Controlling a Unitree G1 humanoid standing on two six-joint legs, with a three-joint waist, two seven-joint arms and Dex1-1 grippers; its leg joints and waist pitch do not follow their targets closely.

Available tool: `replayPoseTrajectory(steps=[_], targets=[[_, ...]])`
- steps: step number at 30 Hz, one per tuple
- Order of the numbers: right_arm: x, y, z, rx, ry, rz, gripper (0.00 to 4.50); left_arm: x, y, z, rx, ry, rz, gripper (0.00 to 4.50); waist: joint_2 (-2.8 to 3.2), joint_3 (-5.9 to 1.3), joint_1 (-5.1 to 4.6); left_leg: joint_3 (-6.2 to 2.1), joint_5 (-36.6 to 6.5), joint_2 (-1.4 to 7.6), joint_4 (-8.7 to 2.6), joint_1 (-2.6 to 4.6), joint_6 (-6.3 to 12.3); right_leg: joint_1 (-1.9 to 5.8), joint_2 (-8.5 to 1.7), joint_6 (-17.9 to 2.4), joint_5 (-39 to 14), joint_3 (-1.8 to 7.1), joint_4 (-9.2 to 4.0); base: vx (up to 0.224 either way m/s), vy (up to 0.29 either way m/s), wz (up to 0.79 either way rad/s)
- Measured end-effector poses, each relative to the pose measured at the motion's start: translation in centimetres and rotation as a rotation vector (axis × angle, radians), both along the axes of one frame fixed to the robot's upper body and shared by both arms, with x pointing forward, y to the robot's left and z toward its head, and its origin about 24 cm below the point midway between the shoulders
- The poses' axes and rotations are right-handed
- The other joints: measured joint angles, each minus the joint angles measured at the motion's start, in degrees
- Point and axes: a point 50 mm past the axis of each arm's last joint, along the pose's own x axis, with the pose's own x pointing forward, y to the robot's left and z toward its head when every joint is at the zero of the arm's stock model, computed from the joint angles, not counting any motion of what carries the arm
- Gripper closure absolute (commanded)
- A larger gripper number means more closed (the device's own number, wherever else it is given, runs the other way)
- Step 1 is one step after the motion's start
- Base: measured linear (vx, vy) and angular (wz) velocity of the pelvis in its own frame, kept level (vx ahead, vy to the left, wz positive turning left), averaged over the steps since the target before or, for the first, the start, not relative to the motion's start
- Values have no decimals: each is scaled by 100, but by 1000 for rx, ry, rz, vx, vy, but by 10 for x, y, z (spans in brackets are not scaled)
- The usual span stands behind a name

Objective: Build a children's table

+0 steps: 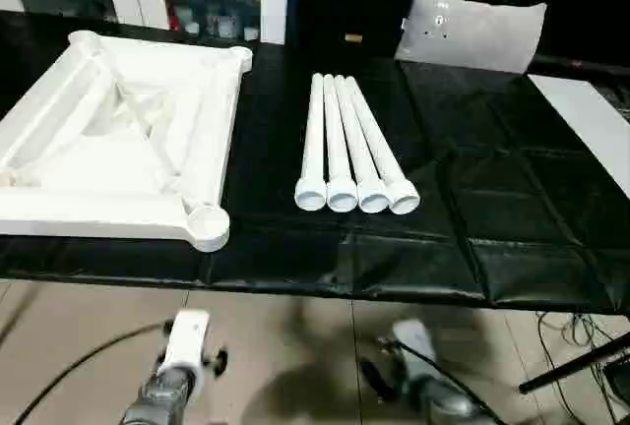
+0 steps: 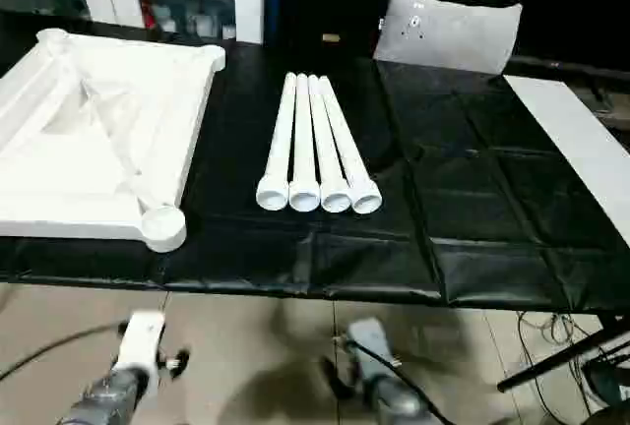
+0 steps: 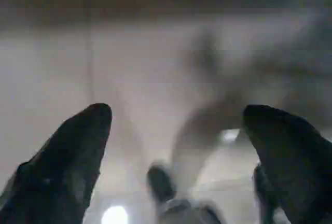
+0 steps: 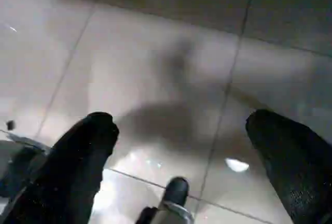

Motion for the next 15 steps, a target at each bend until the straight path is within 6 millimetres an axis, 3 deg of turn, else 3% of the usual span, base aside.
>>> replayPoseTrajectory(steps=[5,10,12,15], targets=[[-9,0,19,133,-137,87,0,-22,-2,16,-18,-135,-97,1,-34,29,-14,0,-3,7,-4,-7,-7,-11,6,-1,-1,-3,0,0,0,0],[-30,-13,55,181,-258,100,0,-62,-6,59,-86,-276,-190,1,-67,93,-12,0,-21,8,-22,0,-39,-2,12,1,0,1,-27,0,0,0],[-39,-13,79,229,-310,77,0,-78,-10,86,-135,-336,-200,1,-99,110,-10,1,-23,9,-34,19,-43,-11,16,18,-10,6,-34,0,0,0],[-38,-21,114,248,-416,88,0,-87,-16,117,-171,-417,-234,1,-132,116,-12,1,-24,1,-37,27,-46,-20,15,63,-32,18,-39,0,0,0]])
